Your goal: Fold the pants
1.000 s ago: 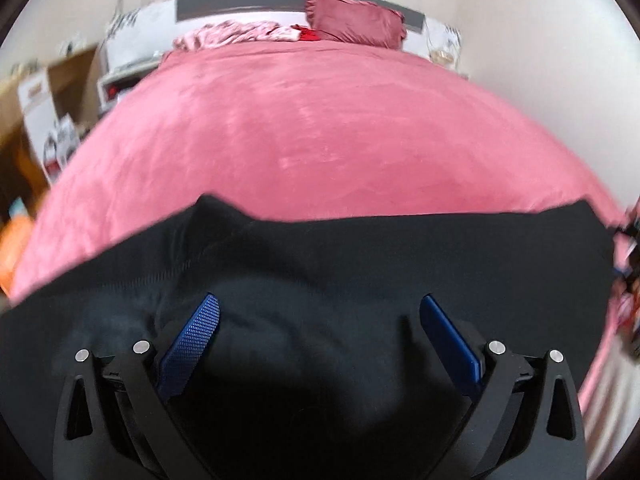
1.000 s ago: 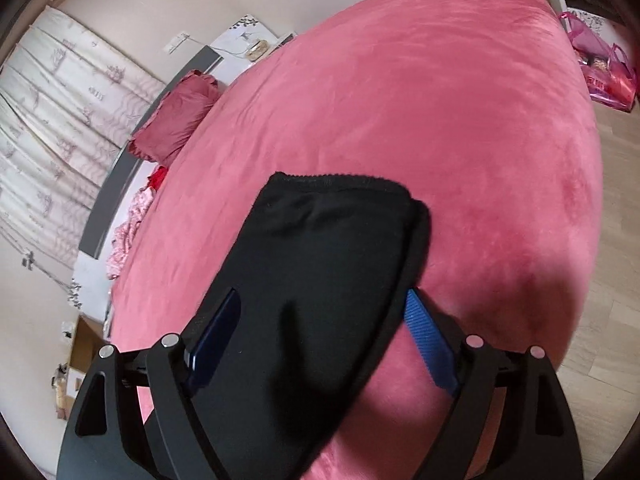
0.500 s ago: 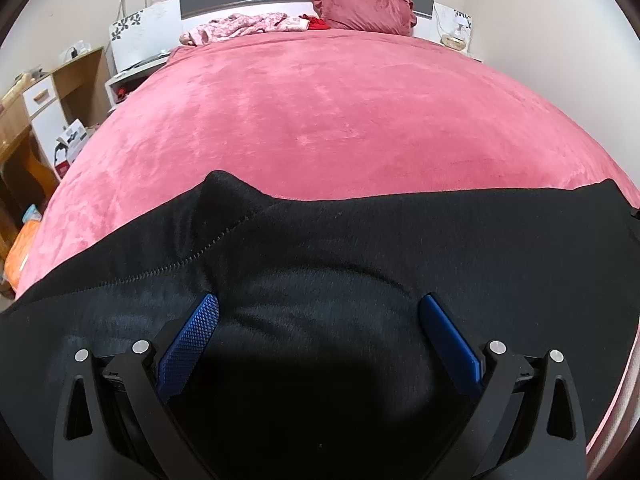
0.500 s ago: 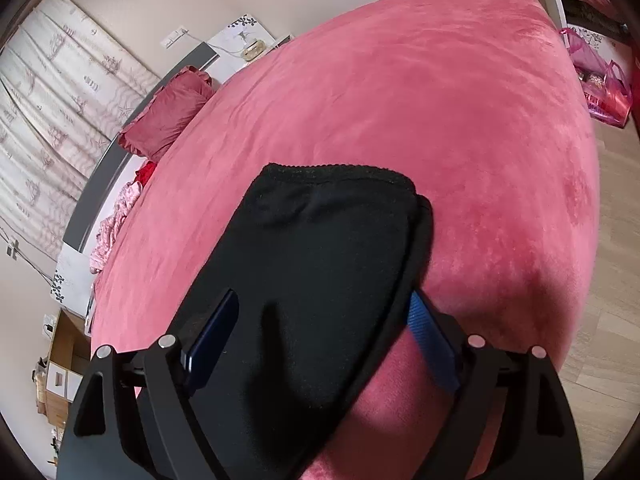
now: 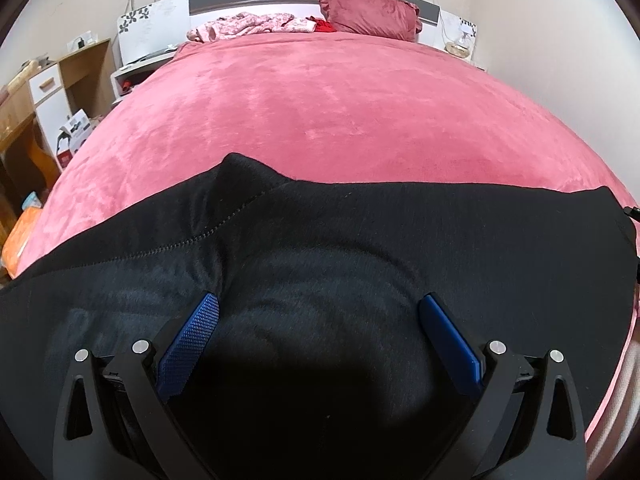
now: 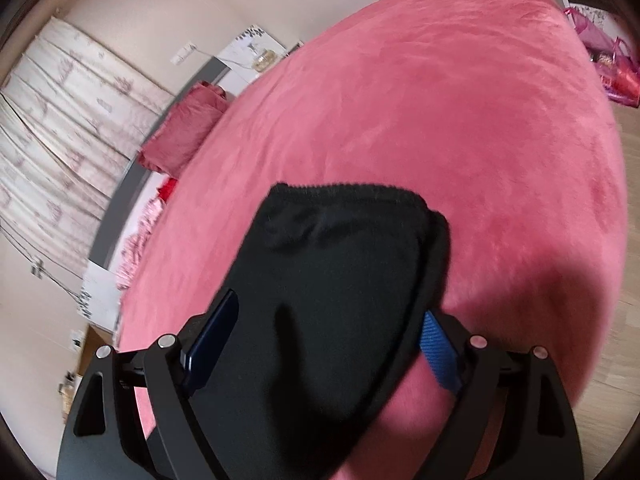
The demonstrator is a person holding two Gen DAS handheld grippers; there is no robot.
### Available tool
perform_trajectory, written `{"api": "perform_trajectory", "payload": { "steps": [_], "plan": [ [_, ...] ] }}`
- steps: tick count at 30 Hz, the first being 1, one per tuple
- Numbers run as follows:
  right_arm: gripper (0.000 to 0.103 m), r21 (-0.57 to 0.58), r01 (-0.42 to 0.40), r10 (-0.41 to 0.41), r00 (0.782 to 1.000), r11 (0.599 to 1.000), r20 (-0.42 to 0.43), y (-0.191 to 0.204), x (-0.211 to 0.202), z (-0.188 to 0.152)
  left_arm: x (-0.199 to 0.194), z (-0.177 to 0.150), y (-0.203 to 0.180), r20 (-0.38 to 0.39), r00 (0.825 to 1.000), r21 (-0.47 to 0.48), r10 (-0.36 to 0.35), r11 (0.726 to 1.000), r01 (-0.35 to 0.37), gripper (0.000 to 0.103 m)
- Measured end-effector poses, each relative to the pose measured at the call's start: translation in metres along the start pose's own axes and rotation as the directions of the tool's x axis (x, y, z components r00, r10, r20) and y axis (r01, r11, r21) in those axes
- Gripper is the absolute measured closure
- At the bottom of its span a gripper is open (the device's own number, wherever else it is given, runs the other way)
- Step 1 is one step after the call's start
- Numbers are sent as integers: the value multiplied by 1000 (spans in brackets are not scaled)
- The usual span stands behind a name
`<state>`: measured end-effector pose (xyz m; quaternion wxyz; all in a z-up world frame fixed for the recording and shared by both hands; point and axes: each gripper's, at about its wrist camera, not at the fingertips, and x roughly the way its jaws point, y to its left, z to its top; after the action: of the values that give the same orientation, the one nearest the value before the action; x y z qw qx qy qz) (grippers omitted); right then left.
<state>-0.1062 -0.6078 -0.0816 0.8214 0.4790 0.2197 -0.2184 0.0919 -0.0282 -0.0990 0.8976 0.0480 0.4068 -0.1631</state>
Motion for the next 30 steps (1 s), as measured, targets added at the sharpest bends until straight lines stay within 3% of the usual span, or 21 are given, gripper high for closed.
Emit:
{"api": "perform_trajectory", "payload": {
  "steps": [3,7,10,18,21,26,30],
  "plan": [
    [33,-1,6,-6,1000,1000,1,0,0,0,0,0,1,1,1000,-7,-4,1000,4,3],
    [63,59,-26,26,1000,998,5,-7,-3,3,-8,-3,5,18,1000,-37,22,999,-21,3],
    [75,103,-48,47,999,993,9,-16,-4,6,-25,-10,20,70,996,-126,59,991,-50,3],
    [83,70,-100,96,994,993,54,-8,-17,3,-49,-11,70,137,980,-304,148,947,-100,3],
    [85,28,-90,88,994,996,61,3,-26,-1,-41,-18,87,91,986,-360,142,928,-100,3],
    [86,-55,-86,88,995,995,39,29,-45,-4,-34,-20,88,68,988,-357,139,928,-106,3],
    [86,-123,-160,168,984,979,53,69,-70,0,-34,-21,84,57,987,-344,152,931,-124,3]
  ]
}}
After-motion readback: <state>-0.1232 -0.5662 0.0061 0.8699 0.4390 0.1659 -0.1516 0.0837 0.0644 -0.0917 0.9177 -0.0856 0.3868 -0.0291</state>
